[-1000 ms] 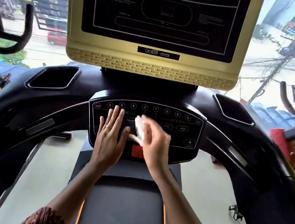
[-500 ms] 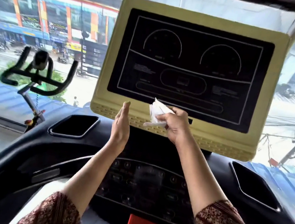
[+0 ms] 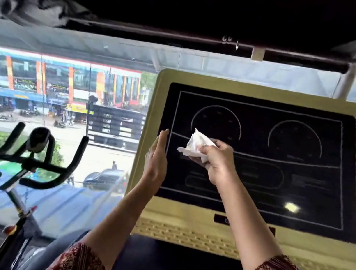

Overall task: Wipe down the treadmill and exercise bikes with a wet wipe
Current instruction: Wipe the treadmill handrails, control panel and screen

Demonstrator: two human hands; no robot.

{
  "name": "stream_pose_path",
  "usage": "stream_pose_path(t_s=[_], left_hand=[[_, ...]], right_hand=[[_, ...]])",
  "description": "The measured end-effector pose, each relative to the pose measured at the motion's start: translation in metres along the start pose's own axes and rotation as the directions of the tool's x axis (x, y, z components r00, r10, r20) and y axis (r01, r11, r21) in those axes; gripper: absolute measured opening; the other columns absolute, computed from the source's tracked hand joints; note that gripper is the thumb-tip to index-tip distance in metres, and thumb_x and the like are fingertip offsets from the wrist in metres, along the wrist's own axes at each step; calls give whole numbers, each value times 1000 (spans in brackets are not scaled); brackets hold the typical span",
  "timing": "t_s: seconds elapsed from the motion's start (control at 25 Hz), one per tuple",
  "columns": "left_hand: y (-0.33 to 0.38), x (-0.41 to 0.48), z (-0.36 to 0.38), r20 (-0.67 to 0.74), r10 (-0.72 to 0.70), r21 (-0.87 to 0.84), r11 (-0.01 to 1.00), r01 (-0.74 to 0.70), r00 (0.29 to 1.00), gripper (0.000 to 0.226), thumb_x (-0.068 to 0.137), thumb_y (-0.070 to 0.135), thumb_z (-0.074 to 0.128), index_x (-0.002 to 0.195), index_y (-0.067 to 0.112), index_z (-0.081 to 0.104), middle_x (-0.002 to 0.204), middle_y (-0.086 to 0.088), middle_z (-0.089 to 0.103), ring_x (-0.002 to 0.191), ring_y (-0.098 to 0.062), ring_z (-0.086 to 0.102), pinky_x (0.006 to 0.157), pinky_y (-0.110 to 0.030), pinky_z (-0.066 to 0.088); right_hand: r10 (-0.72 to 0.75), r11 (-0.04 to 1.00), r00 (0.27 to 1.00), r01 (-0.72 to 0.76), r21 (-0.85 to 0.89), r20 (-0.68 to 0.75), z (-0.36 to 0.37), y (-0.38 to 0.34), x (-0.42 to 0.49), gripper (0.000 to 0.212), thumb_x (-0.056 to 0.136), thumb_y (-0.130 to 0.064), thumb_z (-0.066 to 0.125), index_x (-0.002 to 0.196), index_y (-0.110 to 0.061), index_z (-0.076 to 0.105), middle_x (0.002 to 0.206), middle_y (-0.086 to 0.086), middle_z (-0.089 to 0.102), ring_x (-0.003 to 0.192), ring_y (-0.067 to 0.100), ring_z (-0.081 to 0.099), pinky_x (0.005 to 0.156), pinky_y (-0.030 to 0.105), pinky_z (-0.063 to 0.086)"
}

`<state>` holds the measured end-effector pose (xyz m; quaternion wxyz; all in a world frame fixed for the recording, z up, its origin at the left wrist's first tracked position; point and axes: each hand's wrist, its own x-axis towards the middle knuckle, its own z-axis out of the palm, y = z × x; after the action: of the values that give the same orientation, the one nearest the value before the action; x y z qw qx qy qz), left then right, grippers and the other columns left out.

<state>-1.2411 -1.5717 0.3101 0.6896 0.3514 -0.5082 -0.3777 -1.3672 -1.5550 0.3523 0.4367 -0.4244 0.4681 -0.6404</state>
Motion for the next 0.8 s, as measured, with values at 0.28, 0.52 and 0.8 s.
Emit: stream_pose_path(t_s=[0.28,0.52,0.8], left_hand=[[15,84,-49,45,181,215,959,-187,982,42,101,25,40,139,9,45,142,-6,47,132,-17,41,98,-14,29],[-15,117,-72,125,310,439,834,-333,942,53,95,34,44,143,12,37,148,-7,38,138,-18,34,102,-13,20],[5,172,-54,247,446,501,701,-507,860,56,96,28,38,147,10,24,153,-6,26,142,-18,23,108,-13,11]], right_hand=[[-779,373,586,718,-588,221,95,-8,57,49,81,16,43,127,2,53,126,15,57,117,23,52,98,0,26],[-582,-144,555,649,-747,594,104,58,80,59,100,-42,17,149,-16,-2,153,-5,-12,143,9,-18,117,28,-14],[-632,-175,591,521,-835,502,159,-42,171,50,104,-29,19,150,-12,11,159,4,4,147,18,1,115,30,-9]])
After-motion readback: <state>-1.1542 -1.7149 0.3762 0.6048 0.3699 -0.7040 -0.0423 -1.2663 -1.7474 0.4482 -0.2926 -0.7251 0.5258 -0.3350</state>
